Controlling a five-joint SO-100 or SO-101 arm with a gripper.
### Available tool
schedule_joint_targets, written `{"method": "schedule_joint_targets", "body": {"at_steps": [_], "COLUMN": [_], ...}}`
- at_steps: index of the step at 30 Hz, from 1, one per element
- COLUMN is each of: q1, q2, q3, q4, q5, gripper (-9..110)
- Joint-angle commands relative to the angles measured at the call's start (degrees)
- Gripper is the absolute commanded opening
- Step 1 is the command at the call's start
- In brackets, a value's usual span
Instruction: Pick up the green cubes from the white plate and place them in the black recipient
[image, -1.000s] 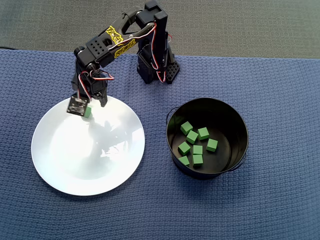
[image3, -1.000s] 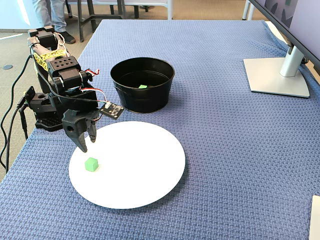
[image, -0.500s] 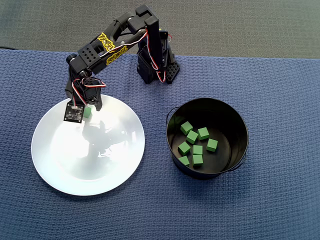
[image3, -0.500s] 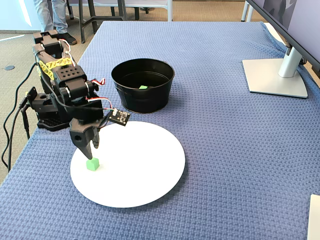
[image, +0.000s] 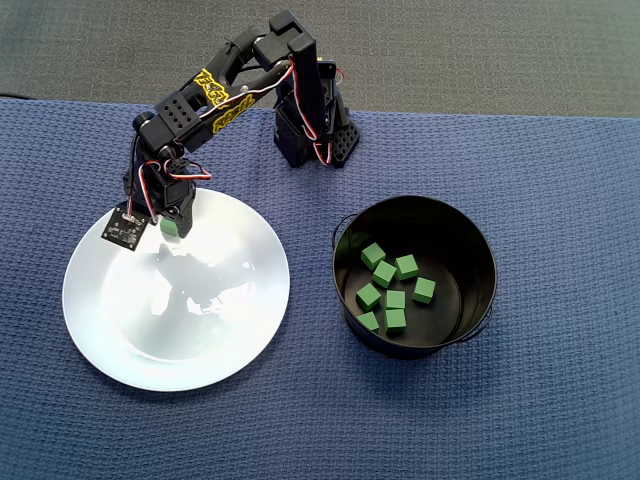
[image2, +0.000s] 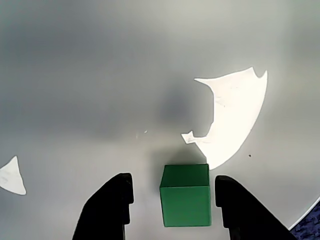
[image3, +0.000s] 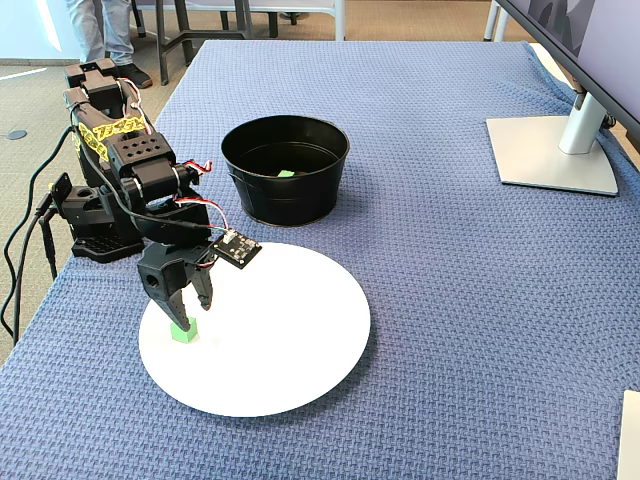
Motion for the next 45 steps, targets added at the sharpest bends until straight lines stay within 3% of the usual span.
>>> {"method": "schedule_joint_targets", "body": {"at_steps": [1, 26, 32, 35, 40, 45], "q1": [1.1, 3.6, 3.6, 3.9, 4.7, 3.3], "q2": [1.4, 1.0, 0.4, 0.4, 0.4, 0.7], "q3": [-0.5, 6.1, 6.4, 6.9, 7.9, 6.6], "q4": [-1.1, -8.3, -9.1, -9.1, -9.7, -8.0], "q5": [-0.1, -7.6, -7.9, -8.5, -11.2, -7.6], "gripper": [14, 16, 10, 0, 0, 0]}}
